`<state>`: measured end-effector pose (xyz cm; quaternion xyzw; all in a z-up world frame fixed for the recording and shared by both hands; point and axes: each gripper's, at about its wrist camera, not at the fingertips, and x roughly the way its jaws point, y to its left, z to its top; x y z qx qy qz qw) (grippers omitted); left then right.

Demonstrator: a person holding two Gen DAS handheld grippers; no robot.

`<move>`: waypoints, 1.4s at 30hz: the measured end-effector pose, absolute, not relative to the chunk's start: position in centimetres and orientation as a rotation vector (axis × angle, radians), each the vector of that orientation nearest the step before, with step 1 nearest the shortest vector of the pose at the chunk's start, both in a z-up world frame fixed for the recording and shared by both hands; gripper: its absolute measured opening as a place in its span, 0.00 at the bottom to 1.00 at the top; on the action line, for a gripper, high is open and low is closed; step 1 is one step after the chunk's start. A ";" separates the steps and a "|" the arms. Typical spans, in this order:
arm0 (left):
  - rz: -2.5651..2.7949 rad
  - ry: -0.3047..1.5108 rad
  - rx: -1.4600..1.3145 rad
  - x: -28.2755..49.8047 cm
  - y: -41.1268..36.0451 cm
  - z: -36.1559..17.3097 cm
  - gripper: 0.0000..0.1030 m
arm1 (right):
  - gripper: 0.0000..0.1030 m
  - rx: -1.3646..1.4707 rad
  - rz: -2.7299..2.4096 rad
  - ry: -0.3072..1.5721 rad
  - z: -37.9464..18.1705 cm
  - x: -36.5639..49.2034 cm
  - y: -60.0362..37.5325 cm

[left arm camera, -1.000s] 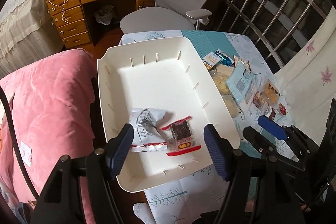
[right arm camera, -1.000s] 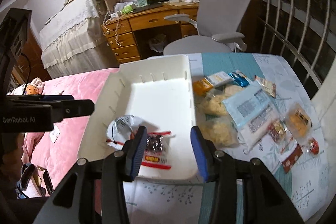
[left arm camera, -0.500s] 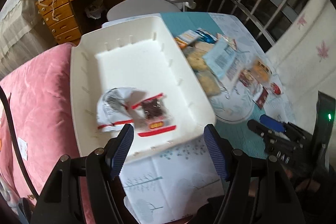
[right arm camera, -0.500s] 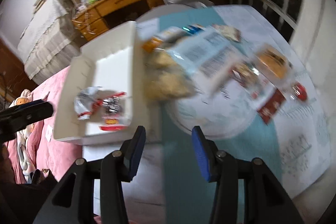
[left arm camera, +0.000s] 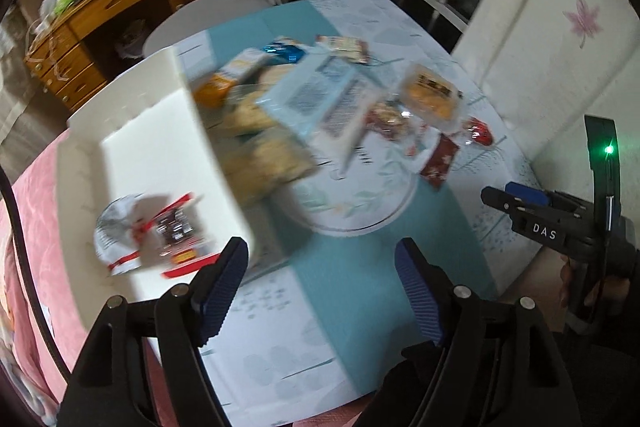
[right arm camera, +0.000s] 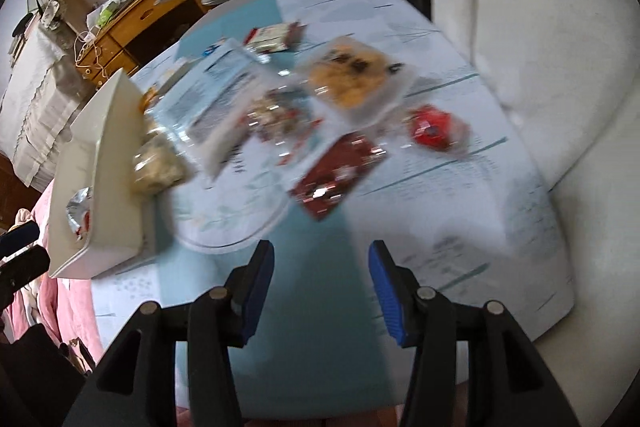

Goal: Organize snacks
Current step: 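Grasp the brown snowflake-print packet with the left tool while the right tool reaches the red snack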

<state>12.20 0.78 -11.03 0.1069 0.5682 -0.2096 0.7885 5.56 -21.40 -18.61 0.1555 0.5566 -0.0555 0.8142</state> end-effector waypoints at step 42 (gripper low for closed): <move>-0.625 1.425 0.497 18.5 -23.6 -26.0 0.55 | 0.51 -0.294 0.247 1.040 -24.6 11.2 -29.6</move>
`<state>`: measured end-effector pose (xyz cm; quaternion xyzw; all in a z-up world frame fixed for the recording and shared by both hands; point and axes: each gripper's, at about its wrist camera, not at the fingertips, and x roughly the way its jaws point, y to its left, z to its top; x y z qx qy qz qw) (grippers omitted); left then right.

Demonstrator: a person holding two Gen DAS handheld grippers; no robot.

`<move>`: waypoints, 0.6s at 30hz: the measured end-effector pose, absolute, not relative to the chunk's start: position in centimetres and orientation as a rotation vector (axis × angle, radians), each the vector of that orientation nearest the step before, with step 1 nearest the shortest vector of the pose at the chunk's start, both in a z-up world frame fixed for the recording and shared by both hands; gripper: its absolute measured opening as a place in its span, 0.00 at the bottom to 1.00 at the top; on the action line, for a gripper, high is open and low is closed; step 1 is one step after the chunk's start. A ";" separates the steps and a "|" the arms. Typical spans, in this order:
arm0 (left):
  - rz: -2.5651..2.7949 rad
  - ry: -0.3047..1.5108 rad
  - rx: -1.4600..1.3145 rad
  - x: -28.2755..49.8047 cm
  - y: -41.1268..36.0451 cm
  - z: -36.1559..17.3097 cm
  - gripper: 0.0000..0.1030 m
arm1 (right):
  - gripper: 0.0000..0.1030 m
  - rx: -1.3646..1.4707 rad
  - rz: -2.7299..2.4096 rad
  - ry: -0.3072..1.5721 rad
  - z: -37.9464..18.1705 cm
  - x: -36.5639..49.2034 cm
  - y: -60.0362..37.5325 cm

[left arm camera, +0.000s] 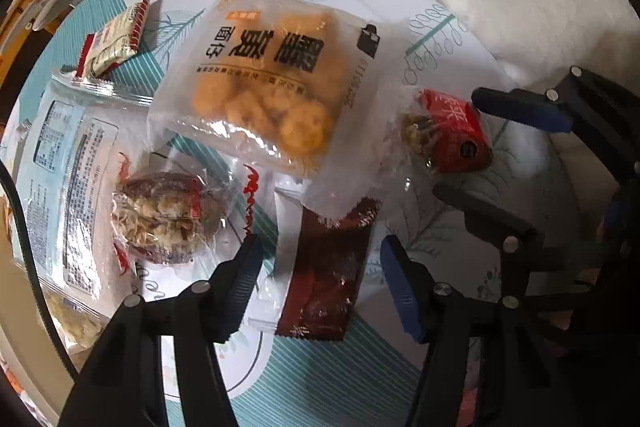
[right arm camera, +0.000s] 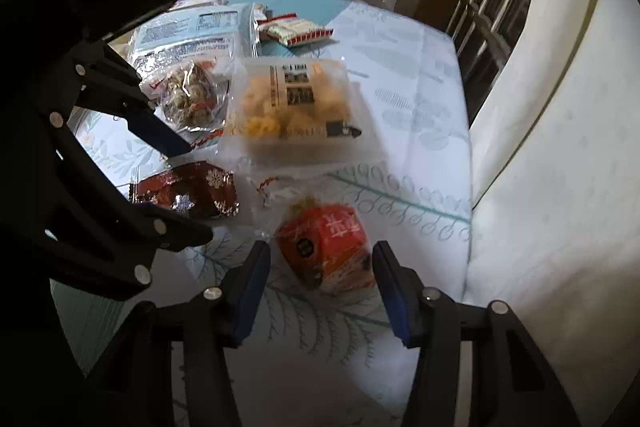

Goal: Organize snacks
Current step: 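Grasp the brown snowflake-print packet with the left tool while the right tool reaches the red snack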

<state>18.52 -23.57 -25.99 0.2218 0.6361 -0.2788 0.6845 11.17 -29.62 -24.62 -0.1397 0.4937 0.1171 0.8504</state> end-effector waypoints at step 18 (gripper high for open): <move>-0.598 1.424 0.338 18.9 -20.1 -24.3 0.32 | 0.38 -0.185 0.205 1.102 -23.9 11.8 -30.4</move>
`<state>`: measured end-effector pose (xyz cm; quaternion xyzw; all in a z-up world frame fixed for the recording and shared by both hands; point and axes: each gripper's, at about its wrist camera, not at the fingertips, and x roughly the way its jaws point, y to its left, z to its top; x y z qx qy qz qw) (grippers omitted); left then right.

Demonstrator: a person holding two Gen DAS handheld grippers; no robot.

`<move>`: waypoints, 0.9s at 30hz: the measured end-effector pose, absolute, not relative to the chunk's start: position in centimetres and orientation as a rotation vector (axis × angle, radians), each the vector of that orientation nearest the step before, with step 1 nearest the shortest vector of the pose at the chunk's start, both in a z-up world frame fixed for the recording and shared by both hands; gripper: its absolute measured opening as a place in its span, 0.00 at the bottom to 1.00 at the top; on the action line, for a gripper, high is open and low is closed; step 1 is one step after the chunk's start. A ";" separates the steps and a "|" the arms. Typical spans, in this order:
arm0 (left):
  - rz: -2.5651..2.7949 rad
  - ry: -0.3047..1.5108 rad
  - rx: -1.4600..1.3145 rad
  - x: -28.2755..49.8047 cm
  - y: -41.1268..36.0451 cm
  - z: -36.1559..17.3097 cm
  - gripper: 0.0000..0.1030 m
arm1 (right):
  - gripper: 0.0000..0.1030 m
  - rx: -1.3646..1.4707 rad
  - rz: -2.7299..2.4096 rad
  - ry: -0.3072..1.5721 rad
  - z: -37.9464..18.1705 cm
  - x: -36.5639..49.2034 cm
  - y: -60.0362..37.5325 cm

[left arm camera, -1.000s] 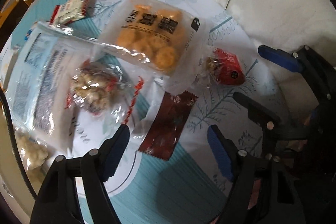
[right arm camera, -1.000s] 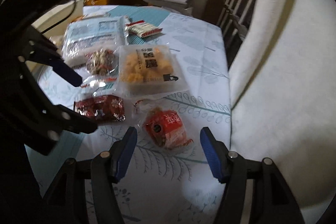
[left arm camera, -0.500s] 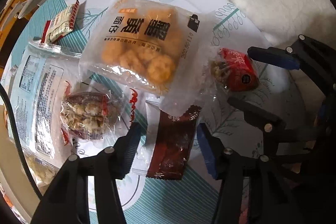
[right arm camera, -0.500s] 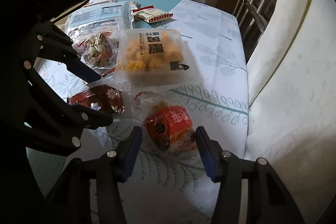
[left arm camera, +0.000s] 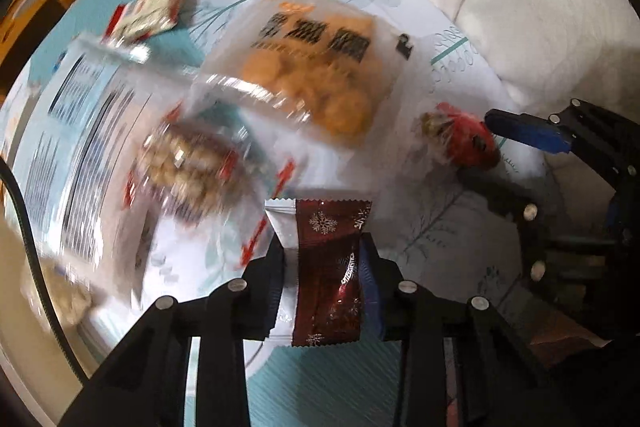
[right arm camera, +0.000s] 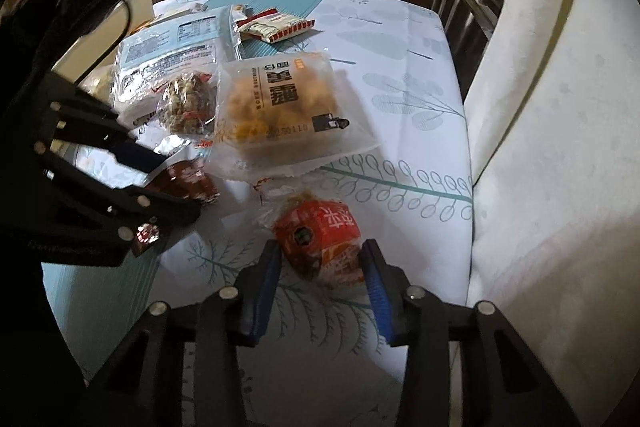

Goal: Organize snacks
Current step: 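Grasp the brown snowflake-print packet with the left tool while the right tool reaches the red snack, then grasp the red wrapped snack with the right tool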

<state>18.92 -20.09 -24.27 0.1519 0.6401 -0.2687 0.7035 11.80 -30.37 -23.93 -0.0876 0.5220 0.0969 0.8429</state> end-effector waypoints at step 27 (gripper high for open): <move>-0.413 1.329 0.134 14.1 -4.2 -18.5 0.31 | 0.49 -0.241 0.098 1.102 -23.9 12.1 -28.1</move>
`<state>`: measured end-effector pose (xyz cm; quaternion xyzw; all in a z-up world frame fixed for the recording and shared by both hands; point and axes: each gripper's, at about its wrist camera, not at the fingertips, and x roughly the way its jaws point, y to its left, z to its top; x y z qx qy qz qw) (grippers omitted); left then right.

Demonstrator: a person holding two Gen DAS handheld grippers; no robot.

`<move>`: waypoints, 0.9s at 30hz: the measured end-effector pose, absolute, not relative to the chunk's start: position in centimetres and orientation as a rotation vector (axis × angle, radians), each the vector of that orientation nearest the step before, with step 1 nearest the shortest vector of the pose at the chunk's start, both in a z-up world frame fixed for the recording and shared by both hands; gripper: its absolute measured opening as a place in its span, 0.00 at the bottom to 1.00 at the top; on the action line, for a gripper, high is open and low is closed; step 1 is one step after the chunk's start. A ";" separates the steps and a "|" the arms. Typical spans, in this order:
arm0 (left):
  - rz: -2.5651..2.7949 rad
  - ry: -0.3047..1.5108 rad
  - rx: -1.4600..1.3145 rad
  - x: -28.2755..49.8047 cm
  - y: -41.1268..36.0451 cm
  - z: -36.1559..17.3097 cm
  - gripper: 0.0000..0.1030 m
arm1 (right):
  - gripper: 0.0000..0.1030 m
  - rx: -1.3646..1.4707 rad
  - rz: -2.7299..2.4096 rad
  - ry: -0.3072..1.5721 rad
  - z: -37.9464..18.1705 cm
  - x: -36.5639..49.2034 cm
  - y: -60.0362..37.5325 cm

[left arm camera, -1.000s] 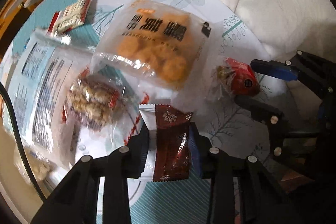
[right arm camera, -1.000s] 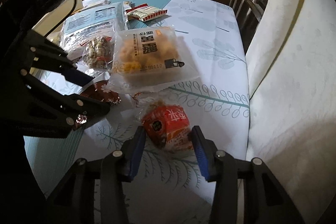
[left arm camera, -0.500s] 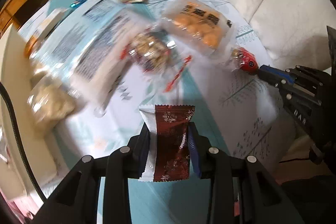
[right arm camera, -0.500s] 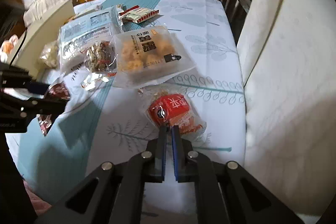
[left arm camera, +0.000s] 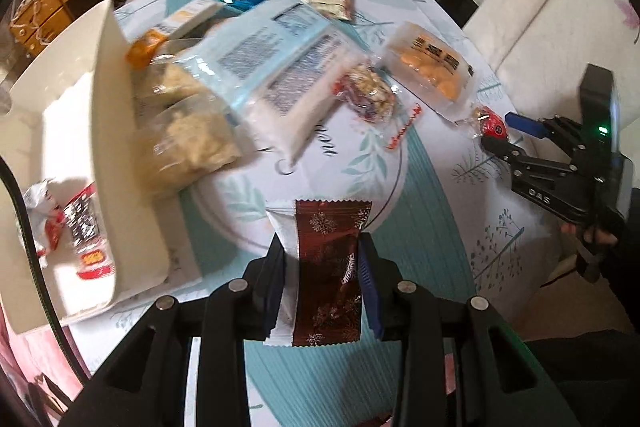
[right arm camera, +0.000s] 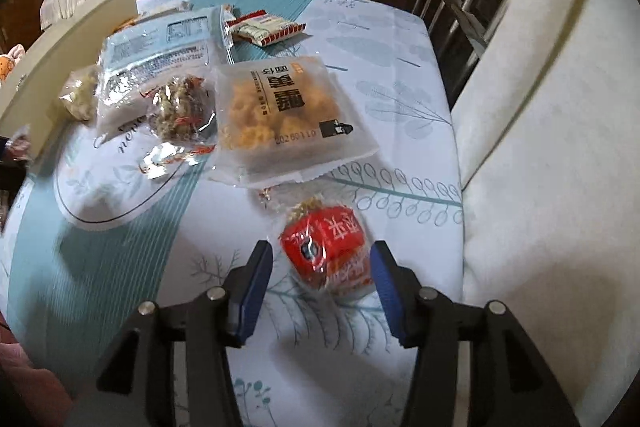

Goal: Organize snacks
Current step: 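Grasp the red wrapped snack with the right tool, then drop the red snack into the tray with the right tool while the left tool drops the brown packet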

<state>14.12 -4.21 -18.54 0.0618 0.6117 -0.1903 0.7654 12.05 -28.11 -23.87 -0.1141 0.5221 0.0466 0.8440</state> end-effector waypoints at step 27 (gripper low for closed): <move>-0.270 1.192 -0.005 12.2 8.9 -12.2 0.32 | 0.36 0.039 -0.075 1.275 -22.3 12.3 -25.7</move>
